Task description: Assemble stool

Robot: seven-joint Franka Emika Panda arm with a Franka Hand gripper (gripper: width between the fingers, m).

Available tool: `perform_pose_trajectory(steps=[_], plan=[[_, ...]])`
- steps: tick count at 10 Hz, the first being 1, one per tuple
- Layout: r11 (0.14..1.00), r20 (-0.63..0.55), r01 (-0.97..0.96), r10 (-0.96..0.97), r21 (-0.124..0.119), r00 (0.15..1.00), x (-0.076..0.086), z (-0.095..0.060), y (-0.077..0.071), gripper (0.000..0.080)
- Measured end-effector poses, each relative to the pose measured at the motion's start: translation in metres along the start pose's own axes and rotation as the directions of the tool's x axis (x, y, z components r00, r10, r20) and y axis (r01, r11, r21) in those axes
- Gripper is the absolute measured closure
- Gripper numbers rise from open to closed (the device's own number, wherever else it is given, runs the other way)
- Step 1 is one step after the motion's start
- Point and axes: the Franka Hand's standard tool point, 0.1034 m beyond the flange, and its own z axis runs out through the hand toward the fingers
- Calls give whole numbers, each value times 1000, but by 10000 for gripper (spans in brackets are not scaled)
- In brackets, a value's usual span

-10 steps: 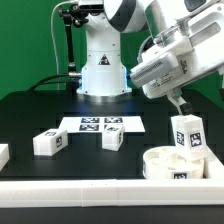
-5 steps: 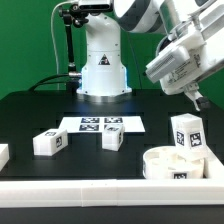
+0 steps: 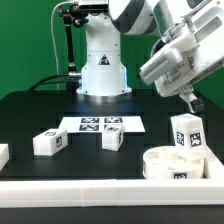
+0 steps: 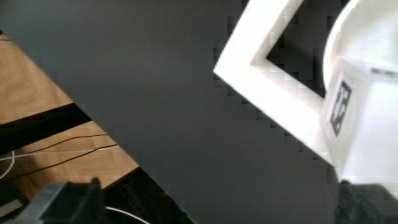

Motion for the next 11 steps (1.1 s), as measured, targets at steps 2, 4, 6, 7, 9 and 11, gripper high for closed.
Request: perform_pose_trajectory(steps=[2,4,6,7,9,11], plan=[[992,-4,100,-100,72,995,-34,4,-21,150],[996,-41,60,-58,70,998,-36,3,-18,150],[994,-43,85,-82,70,996,-35,4,-20,150],[980,-53,192,-189,57,981,-34,6,-24,150],[961,-58,275,-273,20,960,-13,9,-16,150],[967,-33,254,-254,-7,967,-8,13,-13,150]])
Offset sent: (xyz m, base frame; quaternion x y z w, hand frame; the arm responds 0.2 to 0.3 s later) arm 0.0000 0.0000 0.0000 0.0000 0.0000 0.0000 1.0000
